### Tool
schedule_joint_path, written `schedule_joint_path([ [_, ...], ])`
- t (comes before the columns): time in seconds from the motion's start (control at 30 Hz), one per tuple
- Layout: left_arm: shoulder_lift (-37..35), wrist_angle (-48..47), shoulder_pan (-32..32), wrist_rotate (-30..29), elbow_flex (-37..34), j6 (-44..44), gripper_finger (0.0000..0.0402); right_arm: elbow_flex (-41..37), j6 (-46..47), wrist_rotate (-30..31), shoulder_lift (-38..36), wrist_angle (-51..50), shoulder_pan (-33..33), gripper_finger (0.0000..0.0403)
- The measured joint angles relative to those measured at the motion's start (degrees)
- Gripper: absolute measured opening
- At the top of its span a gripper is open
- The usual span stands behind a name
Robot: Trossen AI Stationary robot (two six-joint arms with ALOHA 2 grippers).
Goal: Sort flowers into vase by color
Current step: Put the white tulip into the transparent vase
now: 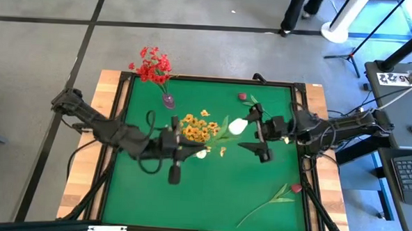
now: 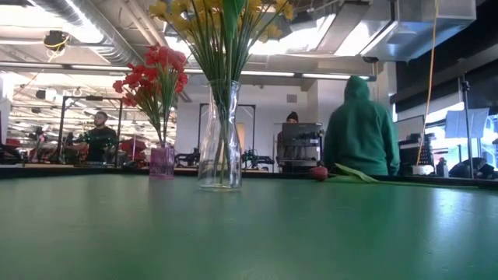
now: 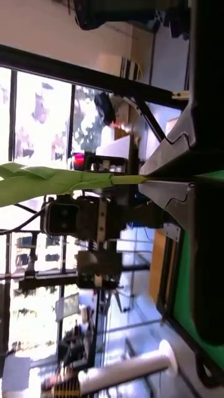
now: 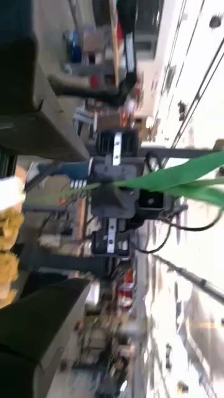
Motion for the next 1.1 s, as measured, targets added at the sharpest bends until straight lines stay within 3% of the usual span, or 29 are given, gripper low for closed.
schedule_joint_path([
  [0.13, 0.18, 0.47, 4.04, 5.82, 0.0, -1.43, 0.0, 3.92, -0.08, 0.13, 4.78, -0.07, 0.0, 0.0319],
  [0.33, 0.31, 0.16, 6.05, 8.03, 0.0, -2.22, 0.0, 9.9, -0.11, -0.87, 10.81, 0.24, 0.0, 0.0319],
  [0.6, 0.31, -1.3, 6.0, 8.16, 0.0, -2.85, 0.0, 13.37, 0.03, -3.01, 13.38, 0.13, 0.0, 0.0313],
  [1.1, 0.31, -4.62, 9.1, 6.87, 0.07, -6.82, 0.0, 13.78, 0.06, -0.79, 13.42, -0.2, -0.04, 0.0129],
])
